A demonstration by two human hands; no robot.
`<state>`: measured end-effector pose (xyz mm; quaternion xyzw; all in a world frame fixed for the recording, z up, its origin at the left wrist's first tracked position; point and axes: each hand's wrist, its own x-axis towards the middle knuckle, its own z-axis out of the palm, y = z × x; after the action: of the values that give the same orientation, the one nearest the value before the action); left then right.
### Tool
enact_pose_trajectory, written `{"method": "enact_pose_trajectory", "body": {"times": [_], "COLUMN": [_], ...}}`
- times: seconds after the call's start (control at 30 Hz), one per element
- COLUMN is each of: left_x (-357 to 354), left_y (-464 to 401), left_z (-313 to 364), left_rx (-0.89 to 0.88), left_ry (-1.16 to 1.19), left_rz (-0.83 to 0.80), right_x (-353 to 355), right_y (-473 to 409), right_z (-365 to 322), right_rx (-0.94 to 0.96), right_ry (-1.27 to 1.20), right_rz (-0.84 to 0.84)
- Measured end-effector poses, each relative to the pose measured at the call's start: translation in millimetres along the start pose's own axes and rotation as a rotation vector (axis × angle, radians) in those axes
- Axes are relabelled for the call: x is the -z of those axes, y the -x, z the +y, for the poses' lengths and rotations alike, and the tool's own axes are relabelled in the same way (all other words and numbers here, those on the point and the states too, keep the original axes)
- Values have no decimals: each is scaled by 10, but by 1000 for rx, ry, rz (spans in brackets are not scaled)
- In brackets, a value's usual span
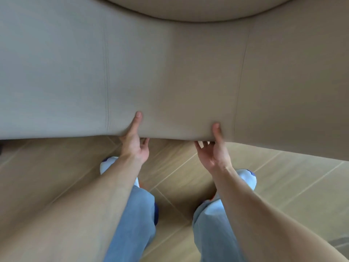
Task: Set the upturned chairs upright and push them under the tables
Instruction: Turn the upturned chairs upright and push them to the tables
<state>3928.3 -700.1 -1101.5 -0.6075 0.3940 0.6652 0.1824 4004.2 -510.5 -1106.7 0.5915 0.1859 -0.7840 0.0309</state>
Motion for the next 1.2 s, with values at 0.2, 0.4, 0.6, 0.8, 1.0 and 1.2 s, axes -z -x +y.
{"method": "enact_pose_trajectory", "body": {"times": [0.2, 0.4, 0.6, 0.8, 1.0, 1.2], "left_x": [48, 328, 743, 1097, 1256, 1102], "left_y": [156, 904, 2115, 3229, 4149, 4882], "left_z": [138, 413, 637, 732, 1027, 1401], "left_rx": [-22, -75, -75, -39, -22, -78], "left_ry": [-27, -113, -157, -180, -218, -345], "left_rz": [-38, 5, 151, 320, 438, 528], "right_x": [-149, -265, -267, -200, -420, -785], "right_y": [201, 1080, 2362, 3545, 4565, 5207], "right_z": [-75, -33, -69, -204, -324, -575], "right_rx": [-14, -59, -78, -131, -159, -85], "right_ry": [-1, 118, 232, 384, 459, 510], "right_rz": [77, 165, 308, 434, 524, 564]}}
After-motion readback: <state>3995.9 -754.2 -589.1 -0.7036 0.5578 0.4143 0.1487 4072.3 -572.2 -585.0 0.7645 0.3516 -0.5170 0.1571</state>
